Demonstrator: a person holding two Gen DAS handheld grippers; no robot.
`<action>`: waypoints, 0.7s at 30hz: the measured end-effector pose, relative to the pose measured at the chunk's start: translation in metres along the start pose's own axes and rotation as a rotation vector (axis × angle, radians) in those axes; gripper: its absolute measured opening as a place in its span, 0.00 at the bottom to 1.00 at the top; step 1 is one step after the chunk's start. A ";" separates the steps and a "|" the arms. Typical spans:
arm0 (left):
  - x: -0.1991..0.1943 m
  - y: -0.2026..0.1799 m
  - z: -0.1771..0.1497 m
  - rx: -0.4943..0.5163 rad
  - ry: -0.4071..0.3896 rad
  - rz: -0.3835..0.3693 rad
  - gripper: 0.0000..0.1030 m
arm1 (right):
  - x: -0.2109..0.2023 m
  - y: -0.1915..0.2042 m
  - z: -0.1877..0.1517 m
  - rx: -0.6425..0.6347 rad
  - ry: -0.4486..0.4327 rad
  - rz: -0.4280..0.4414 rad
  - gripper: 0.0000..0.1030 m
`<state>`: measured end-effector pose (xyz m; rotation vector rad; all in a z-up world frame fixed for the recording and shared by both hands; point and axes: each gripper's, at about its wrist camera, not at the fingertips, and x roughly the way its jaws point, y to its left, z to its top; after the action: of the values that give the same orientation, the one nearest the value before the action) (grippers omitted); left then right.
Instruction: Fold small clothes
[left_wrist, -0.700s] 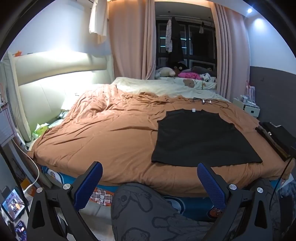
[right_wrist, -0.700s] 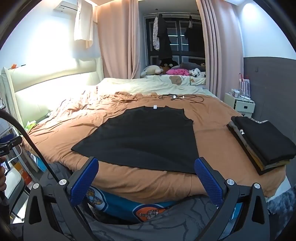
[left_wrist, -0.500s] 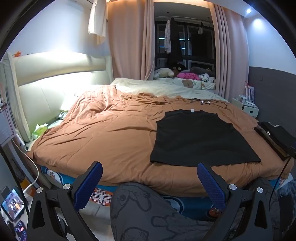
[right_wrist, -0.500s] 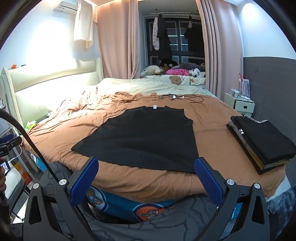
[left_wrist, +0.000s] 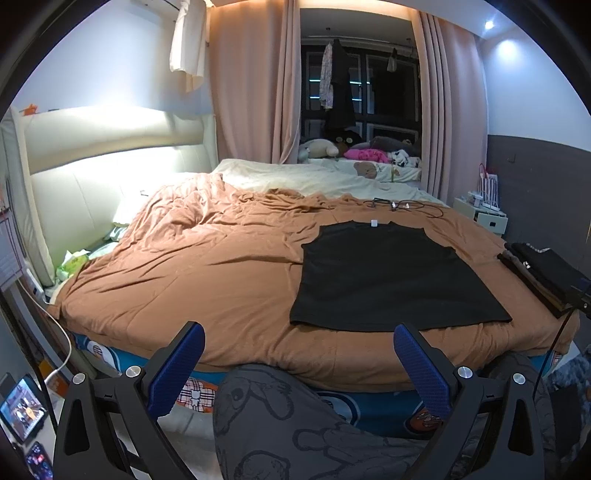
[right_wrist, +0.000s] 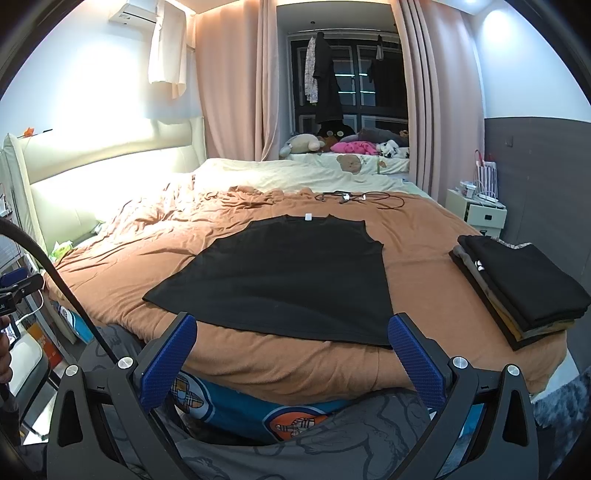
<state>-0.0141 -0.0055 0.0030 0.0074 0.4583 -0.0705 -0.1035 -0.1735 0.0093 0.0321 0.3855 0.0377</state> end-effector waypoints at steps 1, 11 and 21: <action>0.000 0.000 0.000 0.000 -0.001 -0.002 1.00 | -0.001 0.000 0.000 0.000 0.000 0.000 1.00; -0.004 -0.002 -0.003 0.001 -0.007 -0.015 1.00 | 0.000 -0.001 0.000 0.000 0.001 -0.002 1.00; -0.004 -0.005 -0.004 0.004 -0.009 -0.014 1.00 | 0.001 -0.003 -0.002 0.012 0.006 -0.002 1.00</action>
<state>-0.0196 -0.0100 0.0016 0.0083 0.4495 -0.0850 -0.1030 -0.1764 0.0071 0.0431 0.3921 0.0333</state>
